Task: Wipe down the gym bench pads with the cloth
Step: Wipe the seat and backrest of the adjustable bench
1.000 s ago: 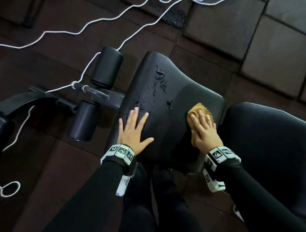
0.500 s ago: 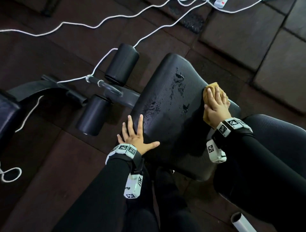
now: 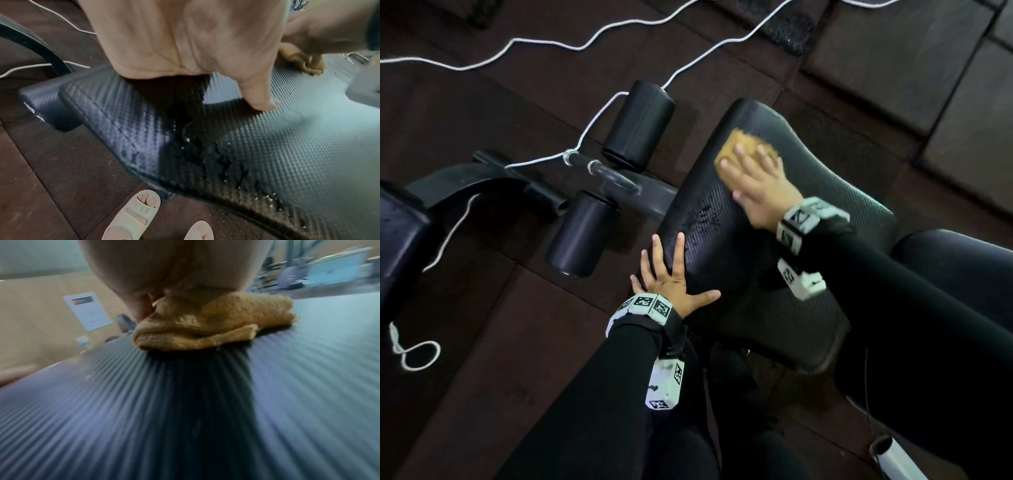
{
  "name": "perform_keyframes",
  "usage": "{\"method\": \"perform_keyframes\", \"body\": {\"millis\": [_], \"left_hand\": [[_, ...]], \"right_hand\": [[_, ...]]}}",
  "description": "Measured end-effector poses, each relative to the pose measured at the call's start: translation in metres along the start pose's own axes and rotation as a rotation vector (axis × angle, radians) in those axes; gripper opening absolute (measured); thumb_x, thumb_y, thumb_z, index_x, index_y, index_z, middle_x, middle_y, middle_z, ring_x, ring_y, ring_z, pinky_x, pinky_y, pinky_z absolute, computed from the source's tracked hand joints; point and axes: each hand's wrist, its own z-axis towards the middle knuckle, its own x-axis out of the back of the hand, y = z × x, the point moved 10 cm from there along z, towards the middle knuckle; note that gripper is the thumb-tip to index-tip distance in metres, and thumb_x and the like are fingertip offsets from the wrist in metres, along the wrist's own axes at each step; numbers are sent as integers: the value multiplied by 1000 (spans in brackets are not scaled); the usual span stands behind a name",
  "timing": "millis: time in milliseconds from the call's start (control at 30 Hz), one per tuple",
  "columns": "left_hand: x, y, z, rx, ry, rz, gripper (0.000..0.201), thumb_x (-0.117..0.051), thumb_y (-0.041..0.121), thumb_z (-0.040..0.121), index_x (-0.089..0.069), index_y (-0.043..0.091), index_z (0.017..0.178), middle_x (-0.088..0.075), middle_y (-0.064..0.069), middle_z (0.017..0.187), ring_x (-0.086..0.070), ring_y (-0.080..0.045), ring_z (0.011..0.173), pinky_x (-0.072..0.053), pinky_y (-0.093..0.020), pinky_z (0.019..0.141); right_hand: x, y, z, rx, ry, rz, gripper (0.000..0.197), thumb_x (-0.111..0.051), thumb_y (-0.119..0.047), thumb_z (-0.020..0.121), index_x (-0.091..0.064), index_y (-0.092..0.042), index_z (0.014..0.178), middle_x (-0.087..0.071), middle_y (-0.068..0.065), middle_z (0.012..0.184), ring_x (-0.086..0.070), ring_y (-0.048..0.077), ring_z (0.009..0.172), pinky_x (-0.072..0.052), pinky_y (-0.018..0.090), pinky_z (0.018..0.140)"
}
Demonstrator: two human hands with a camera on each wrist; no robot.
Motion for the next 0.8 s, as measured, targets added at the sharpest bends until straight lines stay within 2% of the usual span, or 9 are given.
{"method": "perform_keyframes", "body": {"millis": [100, 200, 267, 333, 500, 567, 667, 800], "left_hand": [[1, 0, 0, 7, 3, -7, 124, -56, 87, 55, 50, 57, 112, 58, 14, 128, 27, -26, 141, 4, -60, 111], [-1, 0, 2, 0, -7, -9, 124, -55, 87, 56, 51, 57, 112, 63, 16, 123, 28, -26, 140, 5, -60, 111], [-1, 0, 2, -8, -6, -8, 123, -54, 87, 56, 51, 56, 113, 62, 14, 125, 28, -27, 140, 5, -60, 111], [-2, 0, 2, -14, -11, -9, 122, -53, 88, 56, 50, 56, 114, 60, 13, 127, 29, -27, 140, 6, -60, 111], [-3, 0, 3, -15, -21, -10, 123, -53, 88, 56, 51, 56, 113, 64, 15, 121, 30, -27, 139, 6, -60, 110], [-3, 0, 3, -13, -12, -13, 123, -53, 88, 55, 50, 56, 114, 62, 14, 125, 29, -27, 139, 5, -60, 110], [-2, -1, 2, -4, -1, -15, 123, -53, 89, 54, 50, 57, 113, 58, 13, 129, 27, -27, 140, 4, -61, 111], [1, -1, 2, 10, 16, -13, 124, -54, 89, 51, 50, 58, 112, 56, 14, 130, 25, -26, 141, 2, -61, 111]], "right_hand": [[-22, -28, -52, 187, 21, 3, 57, -56, -18, 89, -37, -21, 143, -27, 10, 153, -22, 43, 139, -20, 60, 108], [-33, -7, -103, 216, 10, -6, 49, -51, -21, 89, -46, -18, 137, -37, 11, 147, -32, 43, 134, -29, 59, 106], [-26, 22, -115, 159, -3, -5, 49, -40, -27, 89, -47, -17, 136, -39, 13, 145, -35, 43, 132, -33, 60, 104], [-14, 50, -107, 59, 7, 35, 53, -35, -30, 87, -43, -19, 138, -36, 13, 147, -32, 43, 134, -30, 61, 105], [16, 89, -40, -196, 123, 98, 58, -40, -24, 91, -25, -25, 147, -16, 8, 156, -13, 43, 141, -12, 55, 114], [16, 79, -10, -245, 109, 102, 59, -42, -22, 94, -19, -28, 149, -7, 5, 158, -6, 41, 142, -7, 54, 114], [8, 33, 14, -161, 54, 69, 59, -40, -22, 96, -16, -32, 149, -2, 3, 159, 0, 41, 143, -4, 57, 113], [-9, -24, -24, 70, 62, 5, 56, -47, -17, 93, -30, -27, 145, -17, 6, 156, -13, 41, 142, -16, 57, 111]]}}
